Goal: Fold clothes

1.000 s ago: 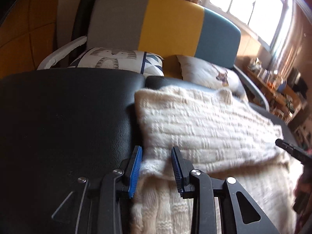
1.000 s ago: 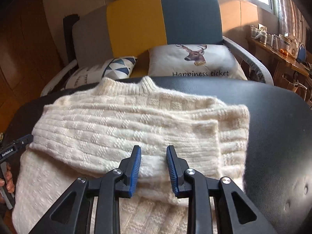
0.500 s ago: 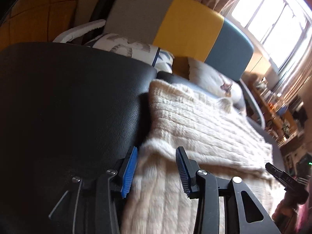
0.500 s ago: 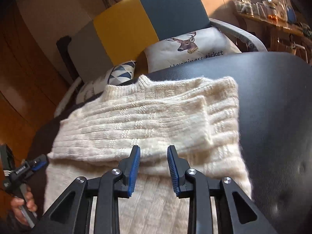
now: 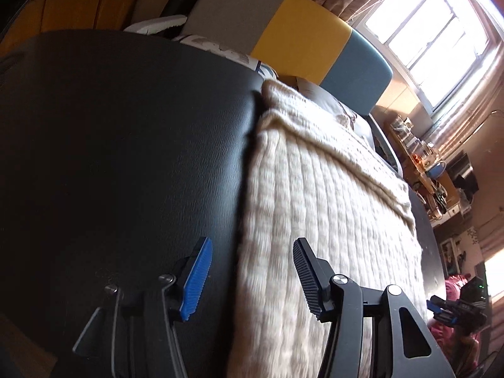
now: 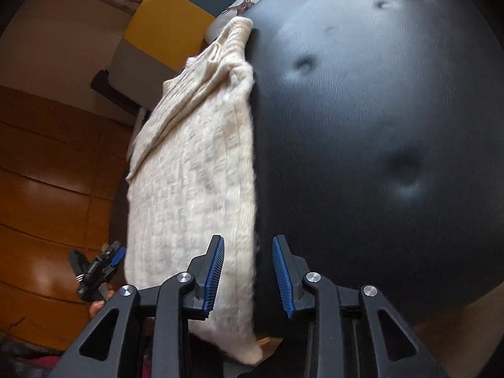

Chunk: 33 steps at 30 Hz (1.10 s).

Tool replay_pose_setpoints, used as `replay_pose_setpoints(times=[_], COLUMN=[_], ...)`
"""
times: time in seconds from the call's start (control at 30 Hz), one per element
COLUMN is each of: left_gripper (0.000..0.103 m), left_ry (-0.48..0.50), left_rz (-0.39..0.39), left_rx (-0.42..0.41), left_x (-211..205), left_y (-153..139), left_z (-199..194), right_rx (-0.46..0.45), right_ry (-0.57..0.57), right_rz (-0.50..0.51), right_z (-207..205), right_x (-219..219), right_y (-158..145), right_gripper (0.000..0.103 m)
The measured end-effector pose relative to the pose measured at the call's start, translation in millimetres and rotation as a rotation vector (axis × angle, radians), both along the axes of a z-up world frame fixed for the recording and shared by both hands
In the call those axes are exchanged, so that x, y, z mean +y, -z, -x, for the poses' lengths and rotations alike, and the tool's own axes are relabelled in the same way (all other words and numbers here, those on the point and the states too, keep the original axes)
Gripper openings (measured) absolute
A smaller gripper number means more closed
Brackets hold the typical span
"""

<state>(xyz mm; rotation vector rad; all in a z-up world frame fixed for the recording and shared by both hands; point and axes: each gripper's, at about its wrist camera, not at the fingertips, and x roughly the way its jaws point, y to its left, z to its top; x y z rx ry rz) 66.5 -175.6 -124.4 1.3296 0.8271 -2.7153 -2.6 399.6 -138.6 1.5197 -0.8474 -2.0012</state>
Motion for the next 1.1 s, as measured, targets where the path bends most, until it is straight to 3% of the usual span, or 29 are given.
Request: replay_pose_setpoints(times=[0.13,0.23,0.5,0.7,0.9,0.97,1.1], left_gripper=[0.058,0.059,0.059,0.057,0.058,0.058,0.036], left_ry=[0.075,0.141,0.277,0.265,0.204,0.216,0.143], left_rz=[-0.032,0.002,0.114,0.060,-0.098,-0.067,0.004], left_rx=[0.007,0.003,0.009,-0.015,-0.044,-0.060,-0.101], left_x=[5.5,16.5,40.8,37.3,19.8,24.6,29.7], left_y=[3.3,3.9,8.7,14.4,17.2,15.2,12.7], left_z=[-15.6,-23.8,-38.6,-37.4,-31.7,-29.2,-28.7], right_rx=[-0.035,-0.031,0.078,0.115,0.195,0.190,0.125], right_ry=[-0.041,-0.069,-0.158,-0.135,-0.143,-0.138,-0.139], right_rz=[0.113,0.166,0.107,0.108,0.061,0.068,0.112], right_z=[-10.9,-7.4,-1.2,-5.6,-15.0,-14.4,-7.4], right_x=[-3.3,-15.3,-52.1,-53.8,-57.5,-56.3,-51.4], right_y=[12.8,18.3,11.4,12.0,6.8,7.6,11.3], right_gripper=[0.032,0.032,0.032,0.032,0.032,0.032,0.032])
